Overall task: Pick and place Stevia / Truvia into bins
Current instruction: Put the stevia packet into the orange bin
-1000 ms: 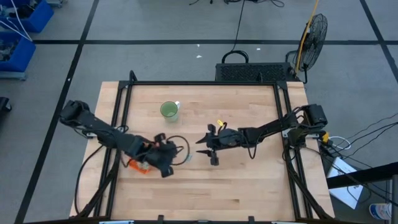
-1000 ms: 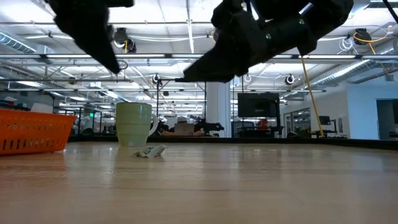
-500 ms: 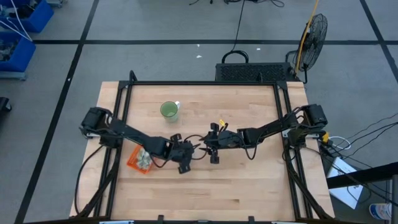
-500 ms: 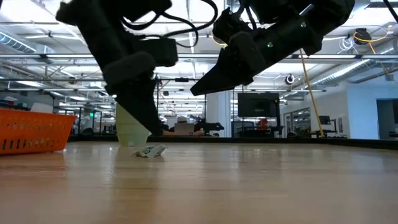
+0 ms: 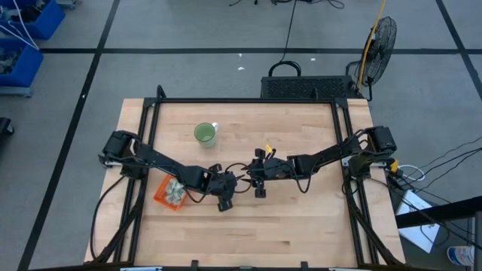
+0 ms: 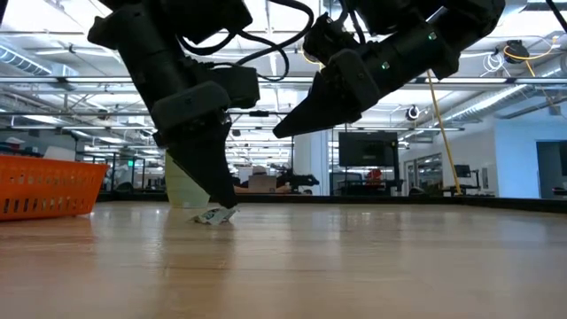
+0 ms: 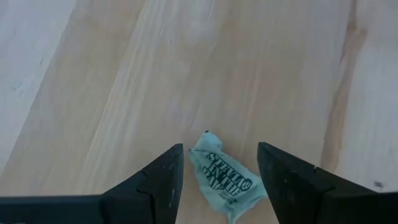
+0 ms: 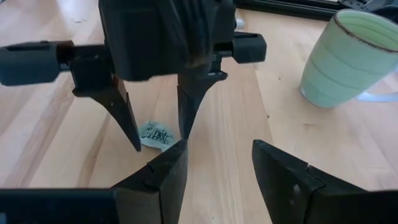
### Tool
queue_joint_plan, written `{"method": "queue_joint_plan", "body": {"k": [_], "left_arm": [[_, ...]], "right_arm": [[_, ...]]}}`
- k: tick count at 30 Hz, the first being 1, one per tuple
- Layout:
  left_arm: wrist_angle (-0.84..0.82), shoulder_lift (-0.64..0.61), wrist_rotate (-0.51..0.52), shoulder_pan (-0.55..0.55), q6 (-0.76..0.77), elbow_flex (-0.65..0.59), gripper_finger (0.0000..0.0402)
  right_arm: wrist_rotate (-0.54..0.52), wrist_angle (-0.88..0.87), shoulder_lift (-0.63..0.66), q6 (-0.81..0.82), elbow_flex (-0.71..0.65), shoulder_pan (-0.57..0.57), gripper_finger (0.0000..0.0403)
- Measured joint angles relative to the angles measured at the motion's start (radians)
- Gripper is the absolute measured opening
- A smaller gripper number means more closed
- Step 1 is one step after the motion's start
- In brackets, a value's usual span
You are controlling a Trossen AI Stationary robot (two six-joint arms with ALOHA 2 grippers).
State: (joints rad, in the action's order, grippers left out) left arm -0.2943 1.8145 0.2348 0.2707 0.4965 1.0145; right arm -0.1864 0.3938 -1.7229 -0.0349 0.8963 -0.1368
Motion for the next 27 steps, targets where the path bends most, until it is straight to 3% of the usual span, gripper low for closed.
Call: {"method": "queue_joint_plan", "body": {"k": [23,27], "left_arm": [[0.003,0.032,0.001,-0.003,0.000,0.000,0.0211],[-0.002,0.033,-0.009,-0.003,-0.023,0.000,0.0187]], "right_arm": [[0.003,-0.038,0.000,0.001,0.000,0.000,0.0173],[0.003,-0.040,0.000,0.001,0.000,0.000,0.0173]]}}
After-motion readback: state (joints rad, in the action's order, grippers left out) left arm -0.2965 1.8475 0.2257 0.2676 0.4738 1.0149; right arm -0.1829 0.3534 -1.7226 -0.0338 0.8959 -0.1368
